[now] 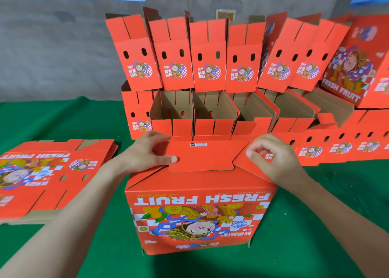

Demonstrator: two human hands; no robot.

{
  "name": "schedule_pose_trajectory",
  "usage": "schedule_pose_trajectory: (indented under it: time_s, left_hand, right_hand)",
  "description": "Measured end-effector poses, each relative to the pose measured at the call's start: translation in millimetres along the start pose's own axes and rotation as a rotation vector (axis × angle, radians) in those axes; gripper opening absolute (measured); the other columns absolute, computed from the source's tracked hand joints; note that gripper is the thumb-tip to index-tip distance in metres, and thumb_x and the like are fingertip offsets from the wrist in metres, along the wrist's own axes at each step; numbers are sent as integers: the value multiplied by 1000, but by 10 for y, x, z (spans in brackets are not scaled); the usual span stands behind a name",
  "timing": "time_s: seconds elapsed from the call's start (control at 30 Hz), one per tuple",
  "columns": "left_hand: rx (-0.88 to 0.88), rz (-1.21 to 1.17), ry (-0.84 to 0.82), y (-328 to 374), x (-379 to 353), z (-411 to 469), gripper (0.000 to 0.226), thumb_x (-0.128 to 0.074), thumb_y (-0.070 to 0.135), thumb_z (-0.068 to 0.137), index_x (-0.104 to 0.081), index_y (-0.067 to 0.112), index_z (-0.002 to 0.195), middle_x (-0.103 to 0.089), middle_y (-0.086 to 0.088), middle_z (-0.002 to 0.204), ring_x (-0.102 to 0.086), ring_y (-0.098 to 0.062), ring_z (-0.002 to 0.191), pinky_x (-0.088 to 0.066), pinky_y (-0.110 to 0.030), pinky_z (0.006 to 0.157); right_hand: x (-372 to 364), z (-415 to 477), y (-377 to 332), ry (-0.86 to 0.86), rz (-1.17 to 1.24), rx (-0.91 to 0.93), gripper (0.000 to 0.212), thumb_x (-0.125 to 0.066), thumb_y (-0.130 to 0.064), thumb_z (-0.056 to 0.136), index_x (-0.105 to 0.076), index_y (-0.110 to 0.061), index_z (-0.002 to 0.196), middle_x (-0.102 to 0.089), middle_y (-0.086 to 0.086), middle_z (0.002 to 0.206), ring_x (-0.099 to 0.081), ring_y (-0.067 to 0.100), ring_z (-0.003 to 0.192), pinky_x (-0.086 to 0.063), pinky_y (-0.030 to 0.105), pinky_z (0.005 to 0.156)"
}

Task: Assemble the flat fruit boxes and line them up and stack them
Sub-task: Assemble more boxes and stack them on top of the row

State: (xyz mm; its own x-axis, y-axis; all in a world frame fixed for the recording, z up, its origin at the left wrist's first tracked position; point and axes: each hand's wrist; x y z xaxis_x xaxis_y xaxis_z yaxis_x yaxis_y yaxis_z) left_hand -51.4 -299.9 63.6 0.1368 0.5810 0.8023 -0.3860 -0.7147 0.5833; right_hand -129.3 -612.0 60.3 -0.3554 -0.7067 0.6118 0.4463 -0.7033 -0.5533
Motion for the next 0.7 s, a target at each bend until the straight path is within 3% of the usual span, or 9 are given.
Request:
schedule_pose_trajectory:
  time_s: [0.03,0.1,0.17,0.3,0.37,0.57,0.7]
  left_hand:
    - [22,1,-23,15,13,20,62,-77,41,74,-54,29,130,-53,24,109,-51,2,106,-33,-4,86]
    - [34,-1,-23,34,20,57,59,-79,39,72,-57,32,127,-50,42,90,-53,19,87,-34,5,69]
    - [42,54,-5,56,7,85,60,-81,39,70,-58,32,125,-48,41,88,-51,17,81,-33,3,66]
    - [104,181,19,110,-57,105,63,-81,43,67,-55,28,122,-57,6,115,-51,-12,103,-40,-23,86]
    - [113,258,30,125,-96,102,63,-81,45,66,-53,26,119,-56,-2,117,-49,-20,108,-42,-32,92]
    - [122,311,64,177,-133,41,62,-80,47,65,-52,26,115,-55,-5,112,-47,-24,109,-42,-37,94]
    - [107,230,87,147,-124,26,61,-77,45,71,-53,26,123,-57,-3,120,-49,-21,112,-41,-34,97]
  right_hand:
    - [0,64,-2,-47,-36,-51,12,-68,-12,86,-67,-10,97,-63,3,104,-57,19,100,-40,22,85]
    - [0,190,19,-251,-77,-225,45,-64,-28,89,-52,-19,132,-48,-2,136,-42,15,128,-30,21,100]
    - [-25,291,23,-413,-104,-382,62,-62,-36,90,-35,-25,145,-33,-5,151,-30,14,139,-25,29,111]
    - [-157,370,31,-420,-255,-433,70,-69,-35,83,-37,-20,143,-34,3,144,-37,20,132,-31,31,104]
    - [-210,367,14,-402,-329,-431,69,-71,-37,80,-39,-20,139,-38,4,136,-44,24,125,-37,33,98]
    - [-262,322,-2,-370,-411,-402,67,-69,-40,78,-39,-21,135,-38,5,132,-51,30,116,-42,38,94]
    - [-241,282,56,-364,-355,-366,66,-65,-39,83,-37,-20,140,-35,4,140,-46,25,124,-37,31,97]
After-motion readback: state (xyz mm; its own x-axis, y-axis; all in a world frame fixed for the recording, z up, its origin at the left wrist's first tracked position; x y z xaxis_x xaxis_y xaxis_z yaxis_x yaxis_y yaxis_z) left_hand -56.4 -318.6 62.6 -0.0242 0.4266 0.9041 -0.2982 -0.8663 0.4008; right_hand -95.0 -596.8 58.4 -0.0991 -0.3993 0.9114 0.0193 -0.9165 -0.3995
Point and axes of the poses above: each hand's wrist, its own z-axis towards the middle knuckle, its own x-axis out of the back of the hand, y = z × x
